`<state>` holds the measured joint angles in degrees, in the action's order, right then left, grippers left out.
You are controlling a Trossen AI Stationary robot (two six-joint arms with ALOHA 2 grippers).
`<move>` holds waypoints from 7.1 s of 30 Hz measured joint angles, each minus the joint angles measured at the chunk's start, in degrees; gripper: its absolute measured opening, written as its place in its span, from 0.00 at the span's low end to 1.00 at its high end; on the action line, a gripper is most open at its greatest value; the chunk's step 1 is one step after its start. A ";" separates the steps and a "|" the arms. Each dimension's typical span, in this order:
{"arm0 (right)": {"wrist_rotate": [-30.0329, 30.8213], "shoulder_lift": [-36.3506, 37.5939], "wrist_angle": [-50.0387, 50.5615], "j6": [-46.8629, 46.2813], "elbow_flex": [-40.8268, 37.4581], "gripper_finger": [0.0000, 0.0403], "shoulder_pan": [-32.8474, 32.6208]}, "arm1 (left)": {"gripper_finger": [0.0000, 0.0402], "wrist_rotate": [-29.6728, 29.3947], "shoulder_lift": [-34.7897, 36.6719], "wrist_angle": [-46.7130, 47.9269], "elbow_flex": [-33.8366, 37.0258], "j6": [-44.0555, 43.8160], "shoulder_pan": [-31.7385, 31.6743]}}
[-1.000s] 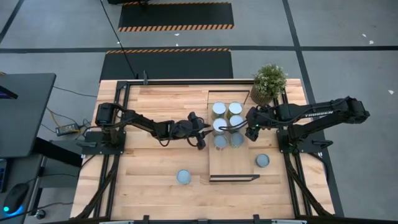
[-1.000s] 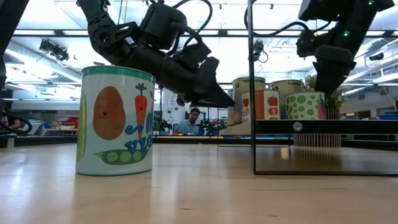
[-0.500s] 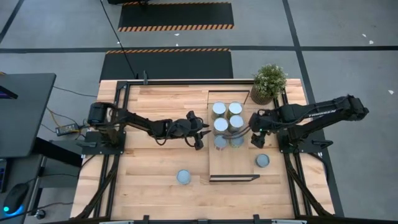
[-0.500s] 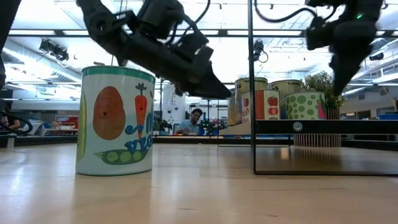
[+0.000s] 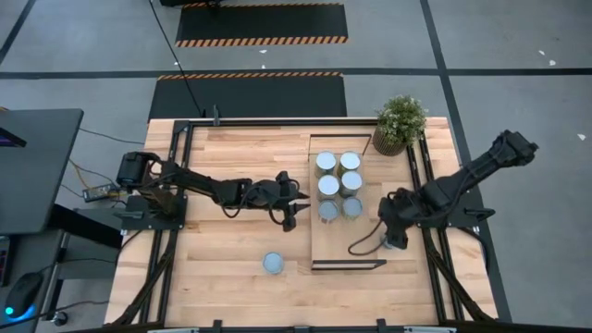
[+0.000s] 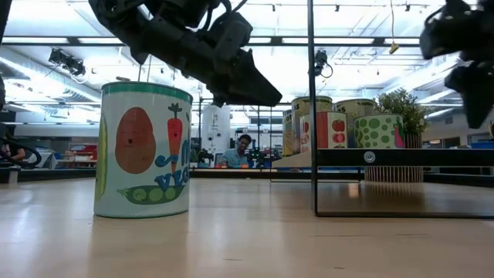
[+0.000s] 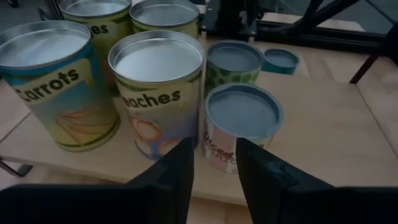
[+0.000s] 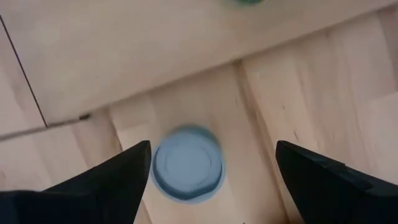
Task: Pick and place cans onto a shelf
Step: Adjust the cans on the shelf, then put the canned tuna on the shelf
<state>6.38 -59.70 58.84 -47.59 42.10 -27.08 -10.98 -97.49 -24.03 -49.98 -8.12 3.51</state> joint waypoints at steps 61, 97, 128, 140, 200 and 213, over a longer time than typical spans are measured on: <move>6.44 0.09 -6.96 -3.72 -3.39 0.87 -4.73 | 0.31 -8.33 -22.47 -10.49 -13.33 0.43 7.19; 13.55 -0.32 -42.15 19.60 -13.31 0.87 -2.09 | 0.31 -3.17 -18.62 -6.38 -13.29 3.85 7.28; 5.15 -3.06 -29.45 18.35 -10.10 0.87 1.92 | 0.31 -4.75 -18.55 0.34 -13.29 7.13 8.26; 1.28 -1.96 -20.15 8.70 -10.03 0.87 -6.21 | 0.31 -4.20 -18.36 4.13 -13.29 5.80 8.64; 3.59 -1.27 -1.42 0.98 -4.88 0.86 -9.36 | 0.31 -0.73 -9.42 20.61 -13.25 2.76 8.96; 3.33 -3.94 -8.38 1.11 -9.23 0.98 -9.89 | 0.31 -0.74 -9.42 20.65 -13.25 2.78 8.94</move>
<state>9.71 -63.64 50.47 -46.48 32.87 -36.97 -11.73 -106.91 -3.38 -63.22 -5.34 12.45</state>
